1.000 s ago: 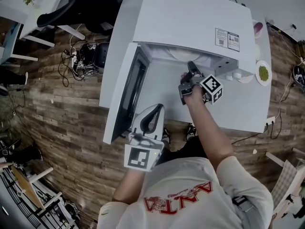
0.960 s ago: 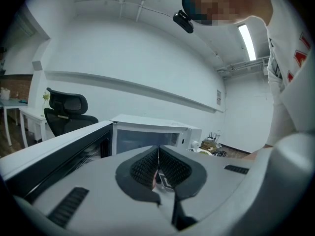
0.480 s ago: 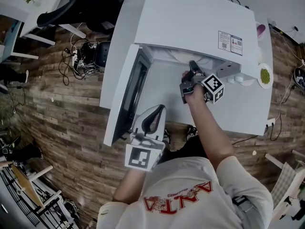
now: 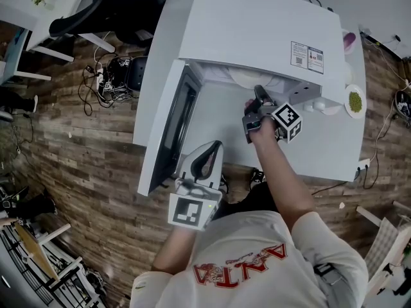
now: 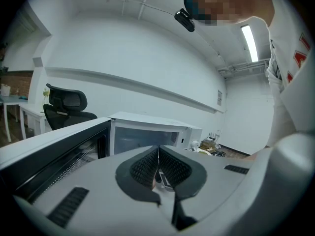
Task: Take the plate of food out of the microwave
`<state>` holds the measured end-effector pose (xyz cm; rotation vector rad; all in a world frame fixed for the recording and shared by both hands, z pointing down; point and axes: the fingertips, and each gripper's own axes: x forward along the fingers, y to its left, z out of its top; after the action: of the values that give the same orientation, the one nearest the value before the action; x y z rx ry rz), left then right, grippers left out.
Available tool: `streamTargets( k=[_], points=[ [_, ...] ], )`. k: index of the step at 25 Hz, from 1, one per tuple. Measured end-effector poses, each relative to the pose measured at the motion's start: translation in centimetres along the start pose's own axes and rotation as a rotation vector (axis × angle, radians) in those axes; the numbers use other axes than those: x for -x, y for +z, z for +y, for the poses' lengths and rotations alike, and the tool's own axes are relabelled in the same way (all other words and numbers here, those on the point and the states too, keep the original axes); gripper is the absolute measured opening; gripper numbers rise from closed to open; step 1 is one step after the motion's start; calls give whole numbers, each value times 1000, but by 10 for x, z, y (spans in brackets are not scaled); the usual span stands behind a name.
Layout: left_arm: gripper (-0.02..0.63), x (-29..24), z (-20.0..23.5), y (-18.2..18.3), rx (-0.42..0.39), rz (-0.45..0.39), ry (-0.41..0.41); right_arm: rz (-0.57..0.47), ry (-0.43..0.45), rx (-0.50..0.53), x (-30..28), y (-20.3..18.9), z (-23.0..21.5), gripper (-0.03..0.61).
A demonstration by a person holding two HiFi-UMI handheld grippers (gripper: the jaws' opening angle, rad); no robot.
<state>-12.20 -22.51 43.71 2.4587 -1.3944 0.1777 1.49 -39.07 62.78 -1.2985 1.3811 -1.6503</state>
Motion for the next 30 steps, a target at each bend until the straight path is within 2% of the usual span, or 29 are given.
streamTargets(
  k=[12, 21, 30],
  points=[
    [12, -1, -5, 0, -3, -1, -12, 20, 29, -6, 0, 1, 4, 20],
    [12, -2, -2, -3, 1, 8, -4, 32, -6, -48, -12, 1, -2, 18],
    [12, -1, -4, -4, 1, 13, -6, 19, 81, -36, -6, 1, 9, 17]
  ],
)
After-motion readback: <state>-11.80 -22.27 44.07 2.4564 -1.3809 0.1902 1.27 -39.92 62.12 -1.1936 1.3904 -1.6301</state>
